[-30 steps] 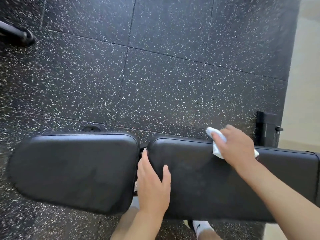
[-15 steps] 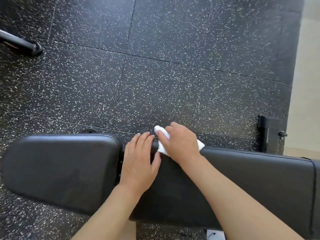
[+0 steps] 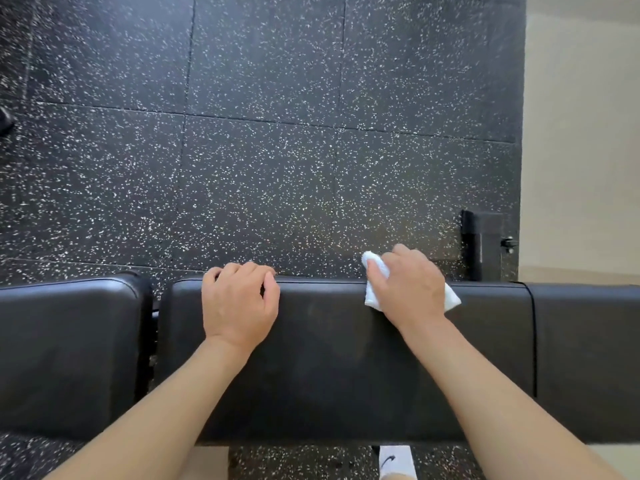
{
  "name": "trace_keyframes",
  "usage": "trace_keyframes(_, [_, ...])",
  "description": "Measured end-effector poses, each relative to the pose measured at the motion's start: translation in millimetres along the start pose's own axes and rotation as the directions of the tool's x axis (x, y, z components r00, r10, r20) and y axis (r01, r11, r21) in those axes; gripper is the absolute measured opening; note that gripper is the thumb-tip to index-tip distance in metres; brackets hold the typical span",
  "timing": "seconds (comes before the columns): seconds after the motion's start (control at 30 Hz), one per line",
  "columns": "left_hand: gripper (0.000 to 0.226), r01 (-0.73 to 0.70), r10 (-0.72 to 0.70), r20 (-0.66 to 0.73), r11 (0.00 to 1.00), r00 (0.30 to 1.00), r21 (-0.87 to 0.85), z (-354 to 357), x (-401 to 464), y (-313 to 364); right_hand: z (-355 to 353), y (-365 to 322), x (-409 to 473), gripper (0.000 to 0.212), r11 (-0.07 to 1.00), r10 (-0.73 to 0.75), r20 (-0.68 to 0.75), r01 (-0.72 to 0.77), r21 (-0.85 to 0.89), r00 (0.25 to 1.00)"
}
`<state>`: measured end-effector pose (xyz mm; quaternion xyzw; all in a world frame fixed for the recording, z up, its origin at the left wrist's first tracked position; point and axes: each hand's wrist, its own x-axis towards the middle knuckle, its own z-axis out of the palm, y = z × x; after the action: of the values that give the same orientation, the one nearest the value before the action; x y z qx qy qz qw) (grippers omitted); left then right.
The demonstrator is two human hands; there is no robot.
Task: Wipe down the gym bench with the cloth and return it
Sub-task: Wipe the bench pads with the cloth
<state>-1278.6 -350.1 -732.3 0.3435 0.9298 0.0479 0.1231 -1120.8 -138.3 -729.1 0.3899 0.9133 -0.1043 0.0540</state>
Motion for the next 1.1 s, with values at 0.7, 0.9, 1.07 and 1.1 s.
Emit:
trace_keyframes(0.7, [0.052, 0.059, -0.063, 0.081, 0.997, 0.995, 0.053, -6, 17, 29, -25, 149, 2, 0.049, 0.981, 0.166, 0.036, -0.162, -0.105, 0.985])
trace_keyframes(0.9, [0.052, 0.029, -0.036, 0.087, 0.997, 0.996, 0.073, -6, 17, 28, 4, 7, 4, 0.035, 0.999, -0.024, -0.077, 0.026, 0.030, 0.997])
trace_keyframes(1.07, [0.050, -0.044, 0.002, 0.242, 0.985, 0.970, 0.168, -5, 19, 25, 20, -72, 4, 0.037, 0.987, -0.118, -0.071, 0.125, 0.100, 0.990])
trace_keyframes(1.1, [0.048, -0.071, 0.024, 0.270, 0.984, 0.963, 0.166, -5, 19, 28, 20, -65, 3, 0.039, 0.983, -0.126, -0.075, 0.134, 0.122, 0.989])
